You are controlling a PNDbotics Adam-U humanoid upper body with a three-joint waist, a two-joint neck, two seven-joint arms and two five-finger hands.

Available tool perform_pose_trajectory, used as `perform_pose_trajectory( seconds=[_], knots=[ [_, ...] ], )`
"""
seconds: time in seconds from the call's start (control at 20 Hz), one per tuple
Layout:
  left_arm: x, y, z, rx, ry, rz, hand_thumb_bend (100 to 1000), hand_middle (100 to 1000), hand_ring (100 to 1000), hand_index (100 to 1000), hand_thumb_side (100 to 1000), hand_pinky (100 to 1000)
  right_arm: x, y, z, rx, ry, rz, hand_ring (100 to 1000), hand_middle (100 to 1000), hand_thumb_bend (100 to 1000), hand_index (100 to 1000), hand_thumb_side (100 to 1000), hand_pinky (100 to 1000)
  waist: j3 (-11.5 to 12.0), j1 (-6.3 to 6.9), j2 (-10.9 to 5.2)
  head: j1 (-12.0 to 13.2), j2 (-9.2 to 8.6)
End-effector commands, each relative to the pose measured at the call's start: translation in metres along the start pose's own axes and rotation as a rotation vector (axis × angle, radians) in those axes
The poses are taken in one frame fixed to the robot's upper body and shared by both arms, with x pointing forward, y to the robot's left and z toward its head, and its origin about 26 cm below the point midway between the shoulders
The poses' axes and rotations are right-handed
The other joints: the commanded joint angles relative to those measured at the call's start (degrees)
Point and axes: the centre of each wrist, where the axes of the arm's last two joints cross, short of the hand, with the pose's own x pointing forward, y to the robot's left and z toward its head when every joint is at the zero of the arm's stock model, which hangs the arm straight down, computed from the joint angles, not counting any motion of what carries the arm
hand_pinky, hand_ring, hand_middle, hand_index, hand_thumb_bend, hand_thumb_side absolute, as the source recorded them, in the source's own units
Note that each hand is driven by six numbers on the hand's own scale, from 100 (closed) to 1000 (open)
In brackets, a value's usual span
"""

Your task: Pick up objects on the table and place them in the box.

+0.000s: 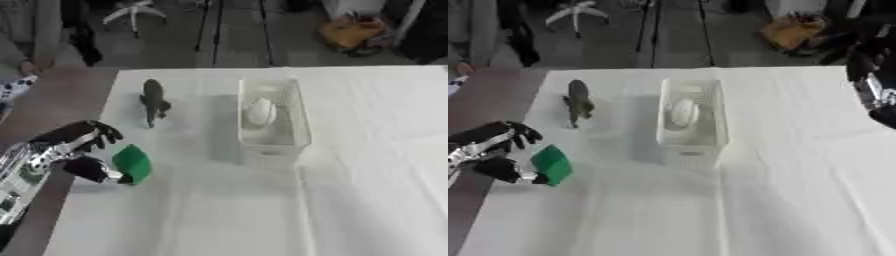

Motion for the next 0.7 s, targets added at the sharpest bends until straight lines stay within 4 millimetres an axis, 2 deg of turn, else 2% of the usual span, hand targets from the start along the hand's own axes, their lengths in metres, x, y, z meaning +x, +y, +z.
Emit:
perform_pose_trajectory(
  seconds=[0.05,0.7],
  knots=[
    [0.002,0.009,-0.001,0.055,0.012,-0.047,878,717,702,849,495,636,0.008,-0.009,-0.006,0.016,-0.027,0.028,740,781,100,890,531,639,0.08,0.40,-1.68,-0.16,0.32],
    [0.010,-0.009,-0.011,0.162,0.037,-0.045,824,680,657,839,481,601,0.008,-0.008,-0.006,0.013,-0.032,0.026,739,782,100,891,531,639,0.22,-0.17,-1.66,-0.26,0.23]
  ],
)
